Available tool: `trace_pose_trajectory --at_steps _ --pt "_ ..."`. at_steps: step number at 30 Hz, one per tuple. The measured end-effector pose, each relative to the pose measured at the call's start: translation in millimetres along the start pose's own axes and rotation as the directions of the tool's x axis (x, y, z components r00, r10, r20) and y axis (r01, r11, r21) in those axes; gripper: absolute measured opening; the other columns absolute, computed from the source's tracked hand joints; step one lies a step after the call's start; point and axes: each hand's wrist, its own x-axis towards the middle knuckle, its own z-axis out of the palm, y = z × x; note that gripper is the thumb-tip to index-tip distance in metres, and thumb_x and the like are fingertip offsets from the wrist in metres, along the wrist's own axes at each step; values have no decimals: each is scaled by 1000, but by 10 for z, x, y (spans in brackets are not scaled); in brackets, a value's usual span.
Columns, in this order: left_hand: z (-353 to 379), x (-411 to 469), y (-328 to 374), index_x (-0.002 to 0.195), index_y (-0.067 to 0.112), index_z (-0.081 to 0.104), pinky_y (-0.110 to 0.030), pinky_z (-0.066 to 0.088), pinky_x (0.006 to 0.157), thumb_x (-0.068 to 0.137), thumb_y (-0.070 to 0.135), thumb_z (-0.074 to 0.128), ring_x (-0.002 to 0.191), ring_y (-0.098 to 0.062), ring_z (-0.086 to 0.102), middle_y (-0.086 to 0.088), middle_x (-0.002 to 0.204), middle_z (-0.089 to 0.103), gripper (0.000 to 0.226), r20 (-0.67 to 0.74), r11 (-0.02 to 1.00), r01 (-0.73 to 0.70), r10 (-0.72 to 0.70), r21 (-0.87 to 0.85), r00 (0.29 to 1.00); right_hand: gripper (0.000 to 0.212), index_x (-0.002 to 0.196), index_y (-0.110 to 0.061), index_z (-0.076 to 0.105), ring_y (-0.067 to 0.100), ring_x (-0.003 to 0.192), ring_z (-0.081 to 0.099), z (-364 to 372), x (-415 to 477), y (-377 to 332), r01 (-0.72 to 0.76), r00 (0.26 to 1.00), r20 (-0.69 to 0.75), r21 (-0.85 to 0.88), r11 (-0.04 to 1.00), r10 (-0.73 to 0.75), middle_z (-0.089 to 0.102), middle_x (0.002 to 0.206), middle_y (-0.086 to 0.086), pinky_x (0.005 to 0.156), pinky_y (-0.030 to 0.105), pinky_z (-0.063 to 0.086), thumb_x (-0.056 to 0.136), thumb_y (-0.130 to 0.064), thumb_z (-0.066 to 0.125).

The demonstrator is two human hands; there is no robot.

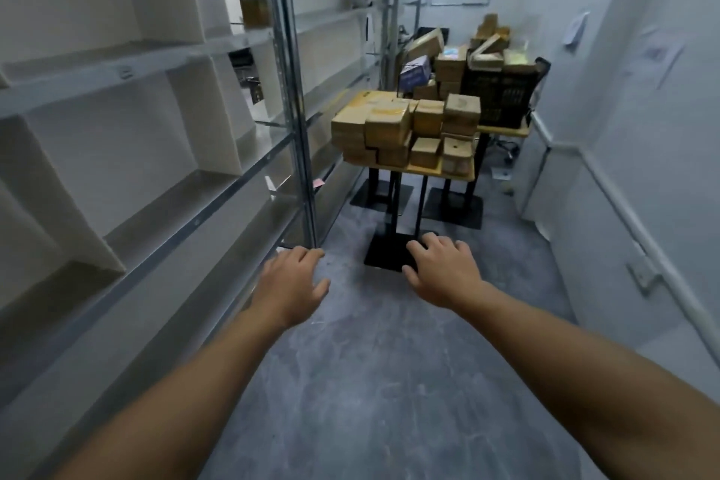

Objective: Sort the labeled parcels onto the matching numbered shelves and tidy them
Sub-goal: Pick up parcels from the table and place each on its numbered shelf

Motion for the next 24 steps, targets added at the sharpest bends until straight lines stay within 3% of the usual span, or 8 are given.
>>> trace_pose_trajectory --at_steps 10,24 --pt "356 1455 150 142 26 42 -38 36 100 93 47 52 123 -21 46 3 136 51 54 13 990 -140 140 17 990 46 138 -24 45 31 135 42 206 965 578 -95 995 33 -21 995 96 47 143 7 113 51 30 102 -50 38" --pt "486 3957 -182 140 27 42 -38 38 98 94 47 48 123 -22 44 4 135 50 50 1 954 -295 295 55 955 47 137 -21 48 31 126 49 106 3155 813 -208 977 -36 43 977 209 52 135 7 103 46 39 100 -48 41"
